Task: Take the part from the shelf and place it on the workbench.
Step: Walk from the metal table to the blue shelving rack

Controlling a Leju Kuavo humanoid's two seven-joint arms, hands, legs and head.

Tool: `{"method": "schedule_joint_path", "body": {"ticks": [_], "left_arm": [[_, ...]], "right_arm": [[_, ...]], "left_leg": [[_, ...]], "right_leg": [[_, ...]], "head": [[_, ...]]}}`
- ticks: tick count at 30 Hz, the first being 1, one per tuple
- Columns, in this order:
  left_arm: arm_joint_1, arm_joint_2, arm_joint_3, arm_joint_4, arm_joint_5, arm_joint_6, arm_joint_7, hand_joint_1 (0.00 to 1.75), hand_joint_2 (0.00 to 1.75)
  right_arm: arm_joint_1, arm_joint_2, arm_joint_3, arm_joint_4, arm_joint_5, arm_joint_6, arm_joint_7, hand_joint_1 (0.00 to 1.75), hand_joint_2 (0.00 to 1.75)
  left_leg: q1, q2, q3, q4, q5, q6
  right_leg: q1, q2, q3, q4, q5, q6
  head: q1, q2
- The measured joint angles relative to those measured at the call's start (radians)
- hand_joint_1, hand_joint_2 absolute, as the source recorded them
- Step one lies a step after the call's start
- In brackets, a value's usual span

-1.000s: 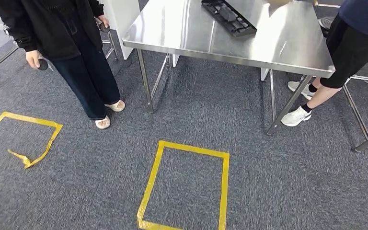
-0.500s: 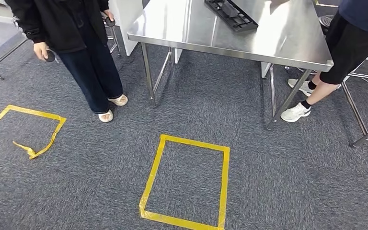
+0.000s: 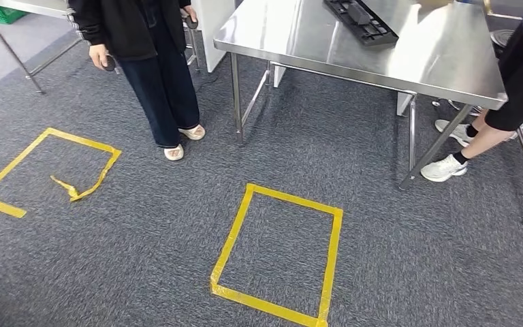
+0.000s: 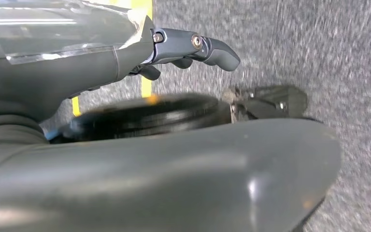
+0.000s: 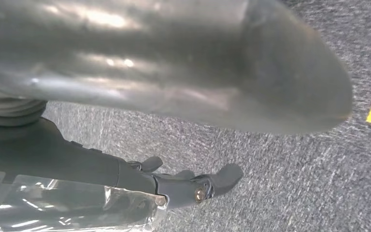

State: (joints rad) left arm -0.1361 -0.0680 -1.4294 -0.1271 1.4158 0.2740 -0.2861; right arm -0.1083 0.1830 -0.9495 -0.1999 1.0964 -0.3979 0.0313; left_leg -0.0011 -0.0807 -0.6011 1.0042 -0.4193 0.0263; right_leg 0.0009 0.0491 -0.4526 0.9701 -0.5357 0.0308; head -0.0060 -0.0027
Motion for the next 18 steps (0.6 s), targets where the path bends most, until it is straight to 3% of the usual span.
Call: {"method": "schedule_joint_path", "body": {"ticks": [2, 3, 5, 6, 7, 8, 9, 11, 13, 14, 16, 18], "left_arm": [[0.001, 0.000, 0.000, 0.000, 0.001, 0.002, 0.003, 0.00, 0.00], [0.001, 0.001, 0.000, 0.000, 0.001, 0.004, 0.005, 0.00, 0.00], [0.001, 0.001, 0.000, 0.000, 0.003, 0.006, 0.008, 0.00, 0.00], [0.001, 0.001, 0.000, 0.000, 0.004, 0.006, 0.010, 0.00, 0.00], [0.001, 0.001, 0.000, 0.001, 0.006, 0.007, 0.011, 0.00, 0.00], [0.002, 0.001, 0.000, 0.001, 0.007, 0.007, 0.012, 0.00, 0.00], [0.003, 0.002, 0.000, 0.001, 0.007, 0.007, 0.012, 0.00, 0.00], [0.003, 0.003, 0.000, 0.001, 0.008, 0.008, 0.013, 0.00, 0.00], [0.002, 0.004, 0.000, 0.001, 0.008, 0.008, 0.013, 0.00, 0.00], [0.002, 0.004, 0.000, 0.001, 0.009, 0.008, 0.013, 0.00, 0.00], [0.003, 0.005, 0.000, 0.001, 0.011, 0.009, 0.013, 0.00, 0.00], [0.003, 0.006, 0.000, 0.001, 0.014, 0.011, 0.013, 0.00, 0.00]], "right_arm": [[-0.001, 0.001, 0.000, 0.000, 0.000, 0.000, 0.001, 0.00, 0.00], [-0.001, 0.002, 0.000, 0.000, 0.000, 0.001, 0.001, 0.00, 0.00], [0.002, 0.002, 0.000, 0.000, 0.001, 0.005, 0.001, 0.00, 0.00], [0.004, 0.002, 0.000, 0.000, 0.001, 0.009, 0.001, 0.00, 0.00], [0.006, 0.002, 0.000, 0.000, 0.002, 0.013, 0.002, 0.00, 0.00], [0.006, 0.001, 0.000, 0.000, 0.003, 0.016, 0.002, 0.00, 0.00], [0.005, 0.001, 0.000, 0.000, 0.003, 0.019, 0.002, 0.00, 0.00], [0.003, 0.001, 0.000, 0.000, 0.005, 0.025, 0.003, 0.00, 0.00], [0.001, 0.001, 0.001, 0.000, 0.010, 0.034, 0.004, 0.00, 0.00], [0.000, 0.001, 0.001, 0.000, 0.012, 0.037, 0.005, 0.00, 0.00], [-0.003, 0.001, 0.003, 0.000, 0.017, 0.041, 0.006, 0.00, 0.00], [-0.006, 0.000, 0.006, 0.000, 0.020, 0.042, 0.007, 0.00, 0.00]], "left_leg": [[0.000, 0.012, -0.011, 0.015, -0.012, -0.009], [0.001, 0.028, -0.024, 0.045, -0.038, -0.013], [0.005, 0.060, -0.068, 0.159, -0.118, -0.022], [0.008, 0.065, -0.092, 0.224, -0.151, -0.027], [0.010, 0.067, -0.105, 0.270, -0.166, -0.032], [0.013, 0.070, -0.102, 0.282, -0.162, -0.035], [0.016, 0.075, -0.078, 0.253, -0.140, -0.038], [0.019, 0.107, 0.006, 0.122, -0.086, -0.039], [0.012, 0.138, 0.059, 0.029, -0.064, -0.030], [0.008, 0.143, 0.065, 0.014, -0.067, -0.022], [0.006, 0.125, 0.057, 0.004, -0.063, -0.006], [0.010, 0.106, 0.054, -0.006, -0.054, 0.011]], "right_leg": [[-0.008, -0.019, -0.004, -0.006, 0.007, -0.014], [-0.012, -0.030, -0.006, -0.008, 0.011, -0.023], [-0.012, -0.054, -0.013, -0.008, 0.016, -0.035], [-0.011, -0.068, -0.015, -0.007, 0.017, -0.037], [-0.010, -0.082, -0.018, -0.006, 0.018, -0.038], [-0.010, -0.095, -0.019, -0.005, 0.018, -0.037], [-0.010, -0.107, -0.020, -0.004, 0.017, -0.037], [-0.009, -0.126, -0.016, 0.000, 0.014, -0.031], [-0.003, -0.142, -0.014, 0.005, 0.010, -0.023], [0.000, -0.150, -0.016, 0.006, 0.010, -0.017], [0.002, -0.163, -0.014, 0.008, 0.009, -0.008], [-0.002, -0.131, -0.035, 0.044, -0.014, -0.003]], "head": [[-0.001, 0.000], [-0.003, 0.000], [-0.009, 0.000], [-0.011, 0.000], [-0.011, 0.000], [-0.011, 0.000], [-0.011, 0.000], [-0.012, 0.000], [-0.011, 0.000], [-0.011, 0.000], [-0.011, 0.000], [-0.007, 0.000]]}}
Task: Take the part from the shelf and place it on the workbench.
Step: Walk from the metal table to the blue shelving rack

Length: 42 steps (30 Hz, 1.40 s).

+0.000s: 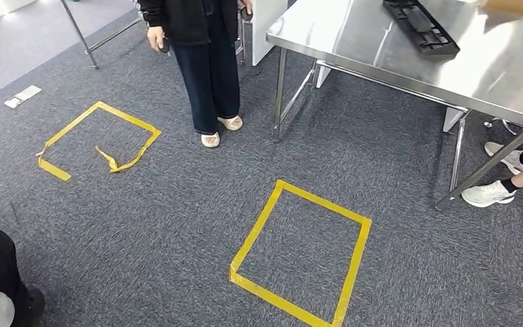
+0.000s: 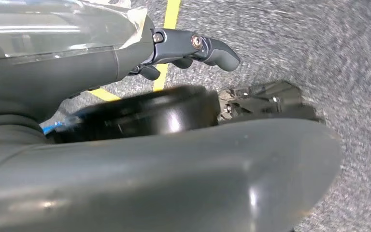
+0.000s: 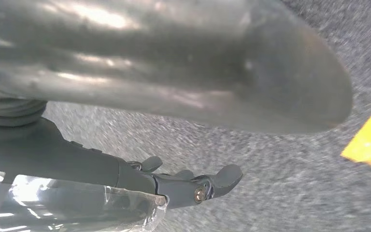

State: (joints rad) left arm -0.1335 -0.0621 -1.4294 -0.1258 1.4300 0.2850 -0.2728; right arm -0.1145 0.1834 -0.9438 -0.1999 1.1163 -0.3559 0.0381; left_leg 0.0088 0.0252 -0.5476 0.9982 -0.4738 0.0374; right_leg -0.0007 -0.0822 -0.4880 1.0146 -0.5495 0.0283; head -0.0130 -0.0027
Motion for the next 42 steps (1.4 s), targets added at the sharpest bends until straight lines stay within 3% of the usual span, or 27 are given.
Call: {"method": "schedule_joint_path", "body": {"ticks": [2, 4, 5, 6, 8, 10, 11, 13, 14, 16, 18, 20, 21, 22, 25, 26, 27, 29, 31, 33, 35, 36, 39, 42], "left_arm": [[-0.002, 0.000, 0.000, 0.000, 0.002, 0.001, 0.000, 0.00, 0.00], [-0.002, 0.000, 0.000, 0.000, 0.003, 0.002, 0.000, 0.00, 0.00], [-0.001, 0.000, 0.000, 0.000, 0.004, 0.003, 0.000, 0.00, 0.00], [-0.001, 0.000, 0.000, 0.000, 0.004, 0.004, 0.000, 0.00, 0.00], [-0.001, 0.000, 0.000, 0.000, 0.006, 0.006, 0.000, 0.00, 0.00], [-0.002, 0.000, 0.000, 0.000, 0.006, 0.008, 0.000, 0.00, 0.00], [-0.002, 0.000, 0.000, 0.000, 0.006, 0.008, 0.001, 0.00, 0.00], [-0.001, 0.000, 0.000, 0.000, 0.006, 0.013, 0.005, 0.00, 0.00], [0.000, 0.000, 0.000, 0.000, 0.006, 0.016, 0.009, 0.00, 0.00], [0.000, 0.000, 0.000, 0.000, 0.005, 0.024, 0.016, 0.00, 0.00], [-0.001, 0.000, 0.000, 0.000, 0.005, 0.028, 0.019, 0.00, 0.87], [-0.001, 0.000, 0.000, 0.000, 0.004, 0.028, 0.021, 0.00, 1.75], [0.000, 0.000, 0.000, 0.000, 0.004, 0.028, 0.024, 0.00, 1.75], [0.001, 0.000, 0.000, 0.000, 0.004, 0.028, 0.026, 0.00, 1.75], [-0.003, 0.000, -0.001, 0.000, 0.004, 0.025, 0.029, 0.00, 1.75], [-0.004, 0.000, -0.001, 0.000, 0.004, 0.024, 0.029, 0.00, 1.75], [-0.005, 0.000, -0.001, 0.000, 0.004, 0.022, 0.029, 0.00, 1.75], [-0.003, 0.000, -0.001, 0.000, 0.004, 0.021, 0.029, 0.00, 1.75], [-0.003, 0.001, -0.001, 0.000, 0.004, 0.022, 0.029, 0.00, 1.75], [-0.005, 0.001, -0.001, 0.000, 0.004, 0.022, 0.029, 0.00, 1.75], [-0.004, 0.000, -0.001, 0.000, 0.004, 0.021, 0.029, 0.00, 1.75], [-0.003, 0.000, -0.001, 0.000, 0.004, 0.021, 0.029, 0.00, 1.75], [-0.002, 0.001, -0.001, 0.000, 0.004, 0.021, 0.029, 0.00, 1.75], [-0.002, 0.001, -0.001, 0.000, 0.004, 0.021, 0.029, 0.00, 1.75]], "right_arm": [[0.001, -0.001, 0.002, 0.000, 0.001, 0.000, 0.000, 0.00, 0.00], [0.005, -0.001, 0.002, 0.000, 0.001, 0.000, 0.001, 0.00, 0.00], [0.006, -0.002, 0.003, 0.000, 0.002, 0.002, 0.002, 0.00, 0.00], [0.007, -0.002, 0.004, 0.000, 0.004, 0.004, 0.004, 0.00, 0.00], [0.005, -0.004, 0.008, 0.000, 0.009, 0.008, 0.006, 0.00, 0.00], [0.004, -0.005, 0.013, 0.000, 0.016, 0.014, 0.011, 0.00, 0.00], [0.004, -0.006, 0.016, 0.000, 0.020, 0.018, 0.014, 0.00, 0.00], [0.003, -0.006, 0.020, 0.000, 0.027, 0.026, 0.019, 0.00, 0.00], [0.002, -0.006, 0.022, 0.000, 0.030, 0.029, 0.021, 0.00, 0.00], [0.000, -0.006, 0.027, 0.000, 0.035, 0.034, 0.023, 0.00, 0.00], [0.001, -0.007, 0.029, 0.000, 0.036, 0.036, 0.025, 0.00, 0.00], [0.003, -0.009, 0.030, 0.000, 0.038, 0.038, 0.027, 0.00, 0.00], [0.002, -0.009, 0.032, 0.000, 0.039, 0.042, 0.027, 0.00, 0.00], [0.001, -0.010, 0.035, 0.000, 0.041, 0.047, 0.027, 0.00, 0.00], [-0.001, -0.010, 0.043, 0.000, 0.045, 0.069, 0.027, 0.00, 0.00], [-0.001, -0.010, 0.044, 0.000, 0.045, 0.075, 0.027, 0.00, 0.00], [-0.002, -0.011, 0.045, 0.000, 0.045, 0.081, 0.027, 0.00, 0.00], [-0.004, -0.010, 0.045, 0.000, 0.044, 0.086, 0.027, 0.00, 0.00], [-0.006, -0.010, 0.046, 0.000, 0.044, 0.088, 0.027, 0.00, 0.00], [-0.003, -0.010, 0.046, 0.000, 0.044, 0.089, 0.027, 0.00, 0.00], [0.001, -0.010, 0.046, 0.000, 0.043, 0.089, 0.027, 0.00, 0.00], [0.002, -0.011, 0.046, 0.000, 0.043, 0.089, 0.027, 0.00, 0.00], [0.002, -0.012, 0.046, 0.000, 0.042, 0.089, 0.028, 0.00, 0.00], [0.001, -0.012, 0.046, 0.000, 0.042, 0.089, 0.028, 0.00, 0.00]], "left_leg": [[0.001, -0.019, -0.006, -0.004, 0.007, 0.011], [0.000, -0.042, -0.013, -0.004, 0.012, 0.014], [0.000, -0.054, -0.015, -0.003, 0.014, 0.014], [0.000, -0.066, -0.015, -0.003, 0.016, 0.012], [0.000, -0.090, -0.015, -0.002, 0.020, 0.007], [-0.003, -0.111, -0.020, 0.001, 0.024, -0.003], [-0.004, -0.119, -0.024, 0.001, 0.027, -0.010], [-0.002, -0.134, -0.032, 0.000, 0.033, -0.023], [0.000, -0.126, -0.038, 0.007, 0.029, -0.028], [0.001, -0.084, -0.070, 0.070, -0.012, -0.035], [0.001, -0.046, -0.133, 0.202, -0.083, -0.039], [0.004, -0.039, -0.178, 0.304, -0.117, -0.043], [0.005, -0.036, -0.174, 0.303, -0.107, -0.044], [0.006, -0.029, -0.149, 0.263, -0.081, -0.045], [0.004, 0.042, -0.036, 0.062, -0.007, -0.040], [0.001, 0.058, -0.019, 0.028, 0.000, -0.035], [-0.004, 0.060, -0.017, 0.016, -0.001, -0.029], [-0.007, 0.034, -0.022, 0.010, 0.006, -0.013], [-0.005, 0.010, -0.024, 0.003, 0.016, 0.003], [-0.004, -0.017, -0.029, 0.001, 0.023, 0.012], [-0.005, -0.046, -0.034, 0.001, 0.026, 0.015], [-0.006, -0.060, -0.034, 0.001, 0.027, 0.015], [-0.005, -0.086, -0.034, 0.002, 0.029, 0.012], [-0.005, -0.088, -0.034, 0.002, 0.030, 0.012]], "right_leg": [[-0.005, 0.053, -0.056, 0.117, -0.052, -0.004], [-0.007, 0.073, -0.120, 0.244, -0.092, -0.003], [-0.008, 0.075, -0.132, 0.266, -0.092, 0.003], [-0.010, 0.078, -0.123, 0.242, -0.073, 0.012], [-0.016, 0.102, -0.061, 0.103, -0.011, 0.030], [-0.020, 0.136, -0.014, -0.008, 0.029, 0.032], [-0.019, 0.145, -0.009, -0.025, 0.033, 0.028], [-0.017, 0.129, -0.009, -0.026, 0.038, 0.014], [-0.018, 0.119, -0.008, -0.027, 0.042, 0.006], [-0.022, 0.096, -0.009, -0.032, 0.049, -0.011], [-0.016, 0.070, -0.011, -0.031, 0.049, -0.020], [-0.012, 0.042, -0.014, -0.031, 0.049, -0.022], [-0.012, 0.029, -0.015, -0.031, 0.048, -0.022], [-0.012, 0.018, -0.014, -0.031, 0.048, -0.023], [-0.003, -0.009, -0.009, -0.027, 0.041, -0.016], [0.001, -0.018, -0.008, -0.026, 0.039, -0.011], [0.004, -0.028, -0.008, -0.026, 0.038, -0.006], [0.002, -0.041, -0.007, -0.024, 0.035, 0.003], [-0.003, 0.001, -0.027, 0.018, 0.008, 0.006], [-0.006, 0.059, -0.084, 0.142, -0.050, 0.000], [-0.007, 0.075, -0.143, 0.265, -0.090, -0.001], [-0.008, 0.077, -0.151, 0.278, -0.087, 0.005], [-0.011, 0.080, -0.127, 0.221, -0.051, 0.021], [-0.011, 0.081, -0.121, 0.208, -0.045, 0.023]], "head": [[0.005, 0.000], [0.006, 0.000], [0.006, 0.000], [0.006, 0.000], [0.007, 0.000], [0.006, 0.000], [0.006, 0.000], [0.005, 0.000], [0.005, 0.000], [0.000, 0.000], [-0.003, 0.000], [-0.002, 0.000], [-0.003, 0.000], [-0.003, 0.000], [-0.003, 0.000], [0.000, 0.000], [0.002, 0.000], [0.006, 0.000], [0.007, 0.000], [0.010, 0.000], [0.011, 0.000], [0.011, 0.000], [0.012, 0.000], [0.011, 0.000]]}}
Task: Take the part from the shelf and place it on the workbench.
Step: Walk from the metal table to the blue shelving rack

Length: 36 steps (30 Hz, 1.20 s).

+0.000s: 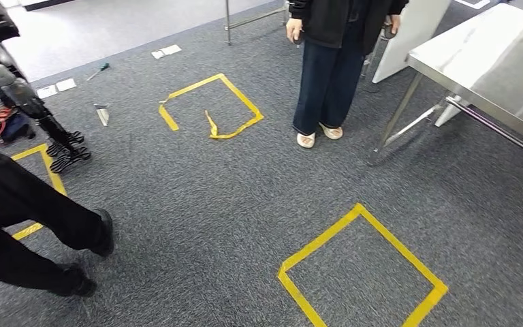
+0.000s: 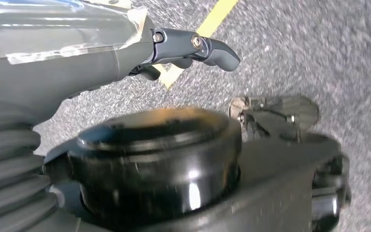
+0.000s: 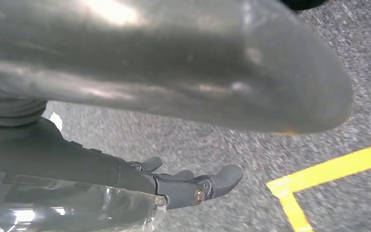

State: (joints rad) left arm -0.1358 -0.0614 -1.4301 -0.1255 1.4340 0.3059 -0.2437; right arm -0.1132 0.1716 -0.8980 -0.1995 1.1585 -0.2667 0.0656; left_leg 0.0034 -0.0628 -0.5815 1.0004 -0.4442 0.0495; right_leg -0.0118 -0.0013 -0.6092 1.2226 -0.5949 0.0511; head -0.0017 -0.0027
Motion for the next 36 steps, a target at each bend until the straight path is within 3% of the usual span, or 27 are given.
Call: {"method": "schedule_joint_path", "body": {"ticks": [2, 4, 6, 8, 9, 11, 13, 15, 17, 18, 20, 22, 24, 25, 27, 29, 31, 32, 33, 34, 36], "left_arm": [[-0.001, 0.001, -0.001, 0.000, -0.005, -0.007, -0.001, 0.00, 0.87], [-0.001, 0.006, -0.004, 0.000, -0.009, -0.019, -0.003, 0.00, 0.00], [-0.001, 0.009, -0.007, 0.000, -0.005, -0.021, -0.003, 0.00, 0.00], [0.000, 0.008, -0.007, 0.000, 0.000, -0.016, -0.003, 0.00, 0.00], [0.001, 0.007, -0.007, 0.000, 0.002, -0.013, -0.004, 0.00, 0.00], [0.002, 0.006, -0.007, 0.000, 0.002, -0.009, -0.002, 0.00, 0.00], [0.001, 0.006, -0.009, 0.000, -0.001, -0.005, 0.003, 0.00, 0.00], [-0.002, 0.006, -0.013, 0.000, -0.006, 0.000, 0.008, 0.00, 0.00], [-0.001, 0.006, -0.017, 0.000, -0.009, 0.006, 0.008, 0.00, 0.00], [0.001, 0.006, -0.019, 0.000, -0.010, 0.007, 0.006, 0.00, 0.00], [0.000, 0.005, -0.024, 0.000, -0.013, 0.006, 0.002, 0.00, 0.87], [-0.002, 0.003, -0.028, 0.000, -0.017, 0.006, -0.002, 0.00, 1.75], [-0.002, 0.000, -0.031, 0.000, -0.021, 0.006, -0.003, 0.00, 1.75], [-0.002, -0.001, -0.034, 0.000, -0.024, 0.006, -0.003, 0.00, 1.75], [-0.001, -0.003, -0.040, 0.000, -0.029, 0.006, -0.002, 0.00, 1.75], [-0.003, -0.004, -0.045, 0.000, -0.031, 0.006, -0.001, 0.00, 1.75], [-0.003, -0.004, -0.050, 0.000, -0.032, 0.004, 0.000, 0.00, 1.75], [-0.002, -0.004, -0.052, 0.000, -0.033, 0.002, 0.000, 0.00, 1.75], [-0.001, -0.004, -0.053, 0.000, -0.033, 0.001, -0.001, 0.00, 1.75], [-0.001, -0.005, -0.055, 0.000, -0.033, 0.000, -0.001, 0.00, 1.75], [-0.002, -0.006, -0.056, 0.000, -0.035, 0.000, -0.002, 0.00, 1.75]], "right_arm": [[-0.001, 0.000, 0.000, 0.000, -0.003, 0.008, 0.000, 0.00, 0.00], [-0.001, 0.002, 0.000, 0.001, -0.006, 0.026, -0.004, 0.00, 0.00], [0.004, 0.004, 0.000, 0.001, -0.003, 0.037, -0.009, 0.00, 0.00], [0.010, 0.003, 0.000, 0.001, 0.000, 0.038, -0.008, 0.00, 0.00], [0.011, 0.002, 0.000, 0.001, 0.000, 0.038, -0.008, 0.00, 0.00], [0.011, 0.002, 0.000, 0.001, -0.003, 0.038, -0.010, 0.00, 0.00], [0.012, 0.004, 0.000, 0.001, -0.011, 0.037, -0.015, 0.00, 0.00], [0.015, 0.005, -0.001, 0.001, -0.019, 0.035, -0.022, 0.00, 0.00], [0.016, 0.009, -0.001, 0.001, -0.022, 0.033, -0.029, 0.00, 0.00], [0.016, 0.010, -0.001, 0.001, -0.023, 0.031, -0.032, 0.00, 0.00], [0.018, 0.013, -0.001, 0.001, -0.023, 0.027, -0.035, 0.00, 0.00], [0.024, 0.015, -0.002, 0.001, -0.024, 0.023, -0.037, 0.00, 0.00], [0.030, 0.015, -0.002, 0.001, -0.025, 0.018, -0.036, 0.00, 0.00], [0.031, 0.015, -0.002, 0.001, -0.027, 0.015, -0.035, 0.00, 0.00], [0.032, 0.015, -0.003, 0.001, -0.032, 0.008, -0.035, 0.00, 0.00], [0.032, 0.017, -0.003, 0.002, -0.036, 0.006, -0.035, 0.00, 0.00], [0.032, 0.020, -0.004, 0.003, -0.039, 0.004, -0.033, 0.00, 0.00], [0.032, 0.021, -0.004, 0.003, -0.041, 0.003, -0.032, 0.00, 0.00], [0.032, 0.024, -0.004, 0.003, -0.041, 0.003, -0.031, 0.00, 0.00], [0.032, 0.026, -0.004, 0.003, -0.041, 0.003, -0.031, 0.00, 0.00], [0.034, 0.029, -0.005, 0.003, -0.041, 0.002, -0.032, 0.00, 0.00]], "left_leg": [[-0.001, -0.019, -0.002, 0.001, 0.003, -0.007], [-0.002, -0.013, -0.024, 0.034, -0.015, -0.029], [0.000, 0.030, -0.077, 0.142, -0.077, -0.046], [0.002, 0.048, -0.132, 0.267, -0.134, -0.050], [0.003, 0.051, -0.140, 0.291, -0.138, -0.051], [0.005, 0.063, -0.099, 0.226, -0.097, -0.050], [0.002, 0.108, -0.020, 0.089, -0.048, -0.045], [-0.005, 0.137, 0.019, 0.017, -0.033, -0.037], [-0.010, 0.118, 0.018, 0.009, -0.032, -0.027], [-0.009, 0.107, 0.018, 0.006, -0.029, -0.020], [-0.005, 0.084, 0.017, -0.001, -0.021, -0.006], [-0.002, 0.058, 0.013, -0.001, -0.016, 0.000], [-0.002, 0.028, 0.011, 0.000, -0.015, 0.001], [-0.002, 0.013, 0.011, 0.000, -0.014, 0.001], [0.000, -0.016, 0.013, 0.002, -0.014, -0.003], [-0.001, -0.041, 0.010, 0.008, -0.014, -0.013], [-0.002, -0.060, 0.004, 0.009, -0.012, -0.026], [0.000, -0.069, 0.000, 0.007, -0.009, -0.032], [0.001, -0.064, -0.004, 0.010, -0.010, -0.038], [0.001, -0.046, -0.012, 0.022, -0.019, -0.042], [0.000, 0.013, -0.051, 0.107, -0.073, -0.049]], "right_leg": [[-0.005, 0.034, 0.049, -0.109, 0.040, 0.004], [-0.010, 0.044, 0.098, -0.220, 0.087, -0.015], [-0.006, 0.003, 0.100, -0.229, 0.095, -0.042], [0.000, -0.029, 0.098, -0.228, 0.094, -0.046], [0.001, -0.044, 0.097, -0.228, 0.093, -0.047], [0.002, -0.069, 0.097, -0.228, 0.092, -0.047], [0.008, -0.089, 0.101, -0.226, 0.088, -0.045], [0.015, -0.108, 0.103, -0.226, 0.083, -0.038], [0.017, -0.127, 0.107, -0.227, 0.080, -0.031], [0.015, -0.120, 0.106, -0.221, 0.076, -0.027], [0.010, -0.069, 0.079, -0.160, 0.040, -0.025], [0.006, -0.018, 0.018, -0.029, -0.017, -0.032], [0.004, -0.006, -0.030, 0.067, -0.044, -0.028], [0.002, -0.003, -0.030, 0.062, -0.034, -0.020], [-0.005, 0.015, 0.021, -0.055, 0.023, 0.003], [-0.013, 0.054, 0.073, -0.177, 0.070, 0.012], [-0.011, 0.068, 0.088, -0.211, 0.081, 0.002], [-0.011, 0.056, 0.089, -0.212, 0.084, -0.007], [-0.011, 0.045, 0.091, -0.213, 0.087, -0.014], [-0.012, 0.034, 0.091, -0.215, 0.090, -0.021], [-0.012, 0.007, 0.090, -0.217, 0.091, -0.036]], "head": [[-0.001, 0.000], [-0.004, 0.000], [-0.008, 0.000], [-0.010, 0.000], [-0.010, 0.000], [-0.010, 0.000], [-0.010, 0.000], [-0.007, 0.000], [-0.003, 0.000], [-0.003, 0.000], [0.000, 0.000], [0.002, 0.000], [0.003, 0.000], [0.003, 0.000], [0.003, 0.000], [0.004, 0.000], [0.004, 0.000], [0.003, 0.000], [0.002, 0.000], [0.000, 0.000], [-0.007, 0.000]]}}
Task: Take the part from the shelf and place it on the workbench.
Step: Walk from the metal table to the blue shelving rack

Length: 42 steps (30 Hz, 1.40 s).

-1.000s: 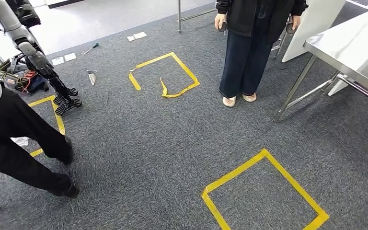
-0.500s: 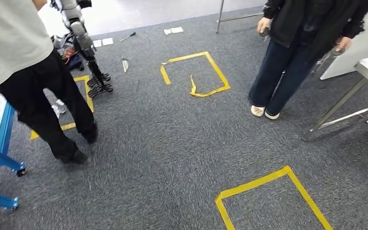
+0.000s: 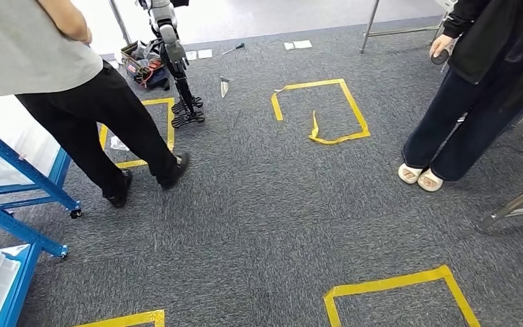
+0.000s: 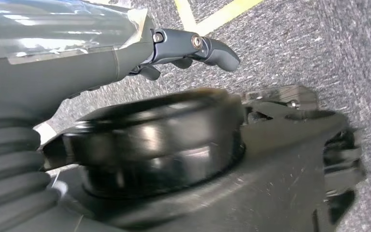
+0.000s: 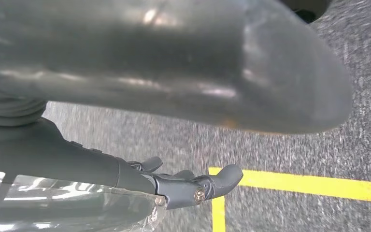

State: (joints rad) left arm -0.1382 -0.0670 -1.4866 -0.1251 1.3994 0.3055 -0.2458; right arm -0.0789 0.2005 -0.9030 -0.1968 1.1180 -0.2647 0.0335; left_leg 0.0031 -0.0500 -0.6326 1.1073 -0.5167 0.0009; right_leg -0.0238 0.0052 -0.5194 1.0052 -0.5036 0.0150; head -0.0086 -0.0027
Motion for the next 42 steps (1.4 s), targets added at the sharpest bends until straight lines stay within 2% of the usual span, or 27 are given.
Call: {"method": "schedule_joint_path", "body": {"ticks": [2, 3, 4, 6, 8, 9, 10, 12, 14, 16, 17, 19, 20, 21, 23, 25, 27, 29, 31, 32, 34, 35, 37, 39, 40, 41, 42], "left_arm": [[-0.001, -0.001, 0.000, 0.000, -0.001, -0.001, 0.000, 0.00, 1.75], [-0.001, -0.001, -0.001, 0.000, -0.001, -0.002, -0.001, 0.00, 1.75], [-0.001, -0.001, -0.001, 0.000, -0.001, -0.002, -0.002, 0.00, 1.75], [-0.002, -0.001, -0.001, 0.000, -0.001, -0.002, -0.002, 0.00, 1.75], [-0.003, -0.001, -0.001, 0.000, -0.001, 0.003, 0.006, 0.00, 1.75], [-0.004, -0.001, -0.002, 0.000, -0.001, 0.006, 0.009, 0.00, 1.75], [-0.005, -0.001, -0.002, 0.000, 0.001, 0.008, 0.012, 0.00, 1.75], [-0.006, -0.001, -0.001, 0.000, 0.008, 0.009, 0.012, 0.00, 1.75], [-0.007, -0.002, -0.001, 0.000, 0.018, 0.010, 0.012, 0.00, 1.75], [-0.010, -0.004, 0.000, 0.000, 0.028, 0.012, 0.014, 0.00, 1.75], [-0.011, -0.005, 0.000, 0.000, 0.034, 0.014, 0.016, 0.00, 1.75], [-0.011, -0.008, 0.003, 0.000, 0.048, 0.018, 0.017, 0.00, 1.75], [-0.010, -0.009, 0.005, 0.000, 0.054, 0.019, 0.017, 0.00, 1.75], [-0.010, -0.010, 0.007, 0.000, 0.060, 0.020, 0.017, 0.00, 1.75], [-0.010, -0.011, 0.013, -0.001, 0.072, 0.023, 0.017, 0.00, 1.75], [-0.010, -0.011, 0.020, 0.000, 0.082, 0.026, 0.016, 0.00, 1.75], [-0.008, -0.010, 0.027, 0.000, 0.091, 0.028, 0.016, 0.00, 1.75], [-0.005, -0.010, 0.034, 0.000, 0.098, 0.032, 0.016, 0.00, 1.75], [-0.006, -0.009, 0.040, -0.001, 0.101, 0.036, 0.013, 0.00, 1.75], [-0.008, -0.009, 0.043, -0.001, 0.103, 0.038, 0.012, 0.00, 1.75], [-0.012, -0.009, 0.049, -0.001, 0.107, 0.041, 0.010, 0.00, 1.75], [-0.012, -0.010, 0.051, -0.001, 0.109, 0.043, 0.009, 0.00, 1.75], [-0.008, -0.010, 0.053, -0.001, 0.110, 0.050, 0.010, 0.00, 1.75], [-0.004, -0.010, 0.056, -0.001, 0.111, 0.057, 0.012, 0.00, 1.75], [-0.002, -0.009, 0.057, -0.001, 0.111, 0.059, 0.012, 0.00, 1.75], [-0.001, -0.009, 0.057, -0.001, 0.112, 0.061, 0.012, 0.00, 1.75], [0.001, -0.008, 0.058, -0.001, 0.112, 0.061, 0.012, 0.00, 1.75]], "right_arm": [[0.004, -0.001, -0.002, 0.000, 0.000, 0.000, 0.000, 0.00, 0.00], [0.005, -0.001, -0.002, 0.000, 0.000, 0.000, 0.000, 0.00, 0.00], [0.005, -0.001, -0.003, 0.000, 0.000, 0.000, 0.000, 0.00, 0.00], [0.004, -0.001, -0.004, 0.000, -0.001, 0.000, -0.002, 0.00, 0.00], [0.003, 0.001, -0.005, 0.000, -0.005, 0.000, -0.013, 0.00, 0.00], [0.003, 0.002, -0.006, 0.000, -0.007, -0.001, -0.020, 0.00, 0.00], [0.003, 0.004, -0.007, 0.000, -0.006, -0.001, -0.026, 0.00, 0.00], [0.002, 0.007, -0.008, 0.000, 0.004, -0.005, -0.034, 0.00, 0.00], [-0.002, 0.010, -0.008, 0.000, 0.015, -0.010, -0.045, 0.00, 0.00], [-0.003, 0.012, -0.007, 0.000, 0.024, -0.014, -0.055, 0.00, 0.00], [-0.001, 0.013, -0.006, 0.000, 0.031, -0.017, -0.058, 0.00, 0.00], [0.004, 0.010, -0.002, 0.000, 0.048, -0.024, -0.058, 0.00, 0.00], [0.005, 0.008, 0.001, 0.000, 0.057, -0.027, -0.056, 0.00, 0.00], [0.005, 0.006, 0.004, 0.000, 0.064, -0.030, -0.055, 0.00, 0.00], [0.003, 0.004, 0.009, 0.000, 0.077, -0.032, -0.052, 0.00, 0.00], [0.002, 0.004, 0.017, 0.000, 0.089, -0.031, -0.050, 0.00, 0.00], [0.002, 0.004, 0.027, 0.001, 0.101, -0.031, -0.048, 0.00, 0.00], [0.000, 0.004, 0.035, 0.001, 0.110, -0.031, -0.046, 0.00, 0.00], [-0.001, 0.005, 0.044, 0.001, 0.117, -0.031, -0.043, 0.00, 0.00], [-0.001, 0.005, 0.048, 0.001, 0.119, -0.031, -0.042, 0.00, 0.00], [0.000, 0.004, 0.052, 0.001, 0.123, -0.031, -0.039, 0.00, 0.00], [-0.001, 0.003, 0.054, 0.001, 0.124, -0.031, -0.037, 0.00, 0.00], [-0.005, 0.003, 0.057, 0.000, 0.125, -0.030, -0.034, 0.00, 0.00], [-0.008, 0.005, 0.060, 0.000, 0.126, -0.029, -0.033, 0.00, 0.00], [-0.009, 0.006, 0.062, 0.000, 0.126, -0.029, -0.033, 0.00, 0.00], [-0.009, 0.006, 0.063, 0.000, 0.126, -0.028, -0.032, 0.00, 0.00], [-0.010, 0.006, 0.063, 0.001, 0.126, -0.028, -0.032, 0.00, 0.00]], "left_leg": [[0.002, 0.032, -0.062, 0.135, -0.064, -0.005], [0.003, 0.036, -0.082, 0.179, -0.077, -0.006], [0.004, 0.039, -0.085, 0.189, -0.073, -0.007], [0.005, 0.057, -0.031, 0.098, -0.019, -0.004], [0.000, 0.103, 0.043, -0.032, 0.027, 0.003], [-0.004, 0.119, 0.062, -0.071, 0.035, 0.007], [-0.009, 0.125, 0.069, -0.088, 0.036, 0.011], [-0.014, 0.101, 0.067, -0.095, 0.040, 0.023], [-0.010, 0.075, 0.072, -0.105, 0.048, 0.035], [-0.004, 0.053, 0.074, -0.111, 0.054, 0.043], [-0.002, 0.040, 0.072, -0.111, 0.055, 0.046], [-0.001, 0.009, 0.070, -0.110, 0.057, 0.046], [0.001, -0.007, 0.070, -0.109, 0.058, 0.045], [0.004, -0.023, 0.070, -0.107, 0.058, 0.042], [0.007, -0.052, 0.067, -0.098, 0.055, 0.030], [0.007, -0.075, 0.057, -0.089, 0.053, 0.016], [0.009, -0.093, 0.049, -0.088, 0.057, 0.005], [0.009, -0.062, 0.040, -0.072, 0.046, -0.001], [0.007, 0.002, 0.004, 0.015, -0.009, -0.006], [0.006, 0.022, -0.023, 0.081, -0.044, -0.007], [0.006, 0.034, -0.060, 0.184, -0.087, -0.006], [0.006, 0.037, -0.055, 0.189, -0.082, -0.004], [0.004, 0.065, 0.006, 0.091, -0.027, 0.007], [-0.008, 0.126, 0.070, -0.031, 0.011, 0.021], [-0.015, 0.147, 0.083, -0.064, 0.014, 0.026], [-0.021, 0.151, 0.084, -0.075, 0.010, 0.029], [-0.023, 0.139, 0.082, -0.081, 0.011, 0.033]], "right_leg": [[0.007, -0.032, -0.001, 0.000, -0.002, -0.010], [0.009, -0.048, -0.002, 0.000, -0.003, -0.011], [0.011, -0.063, -0.002, 0.000, -0.004, -0.012], [0.013, -0.089, 0.001, 0.001, -0.006, -0.013], [0.020, -0.109, 0.005, 0.002, -0.011, -0.010], [0.023, -0.119, 0.007, 0.002, -0.013, -0.007], [0.026, -0.129, 0.007, 0.002, -0.015, -0.003], [0.025, -0.149, 0.011, 0.002, -0.018, 0.006], [0.021, -0.114, 0.004, 0.026, -0.034, 0.014], [0.017, -0.045, -0.040, 0.121, -0.079, 0.011], [0.016, -0.025, -0.073, 0.189, -0.106, 0.008], [0.012, -0.014, -0.121, 0.282, -0.130, 0.013], [0.009, -0.012, -0.121, 0.276, -0.118, 0.022], [0.005, -0.007, -0.102, 0.230, -0.091, 0.034], [-0.006, 0.032, -0.044, 0.096, -0.034, 0.057], [-0.012, 0.061, -0.014, 0.028, -0.011, 0.053], [-0.009, 0.047, -0.012, 0.026, -0.010, 0.035], [-0.008, 0.023, -0.013, 0.025, -0.006, 0.021], [-0.005, -0.006, -0.013, 0.024, -0.005, 0.007], [-0.001, -0.022, -0.014, 0.024, -0.006, 0.002], [0.005, -0.056, -0.016, 0.024, -0.009, -0.005], [0.008, -0.071, -0.016, 0.024, -0.010, -0.007], [0.012, -0.097, -0.012, 0.024, -0.012, -0.009], [0.020, -0.119, -0.009, 0.025, -0.014, -0.009], [0.023, -0.130, -0.010, 0.025, -0.015, -0.007], [0.025, -0.144, -0.010, 0.024, -0.015, -0.004], [0.026, -0.159, -0.009, 0.023, -0.015, -0.001]], "head": [[-0.004, 0.000], [-0.003, 0.000], [-0.004, 0.000], [-0.004, 0.000], [-0.004, 0.000], [-0.003, 0.000], [-0.001, 0.000], [0.001, 0.000], [0.001, 0.000], [0.005, 0.000], [0.006, 0.000], [0.007, 0.000], [0.007, 0.000], [0.007, 0.000], [0.008, 0.000], [0.008, 0.000], [0.006, 0.000], [0.003, 0.000], [-0.002, 0.000], [-0.005, 0.000], [-0.006, 0.000], [-0.006, 0.000], [-0.006, 0.000], [-0.006, 0.000], [-0.005, 0.000], [-0.006, 0.000], [-0.006, 0.000]]}}
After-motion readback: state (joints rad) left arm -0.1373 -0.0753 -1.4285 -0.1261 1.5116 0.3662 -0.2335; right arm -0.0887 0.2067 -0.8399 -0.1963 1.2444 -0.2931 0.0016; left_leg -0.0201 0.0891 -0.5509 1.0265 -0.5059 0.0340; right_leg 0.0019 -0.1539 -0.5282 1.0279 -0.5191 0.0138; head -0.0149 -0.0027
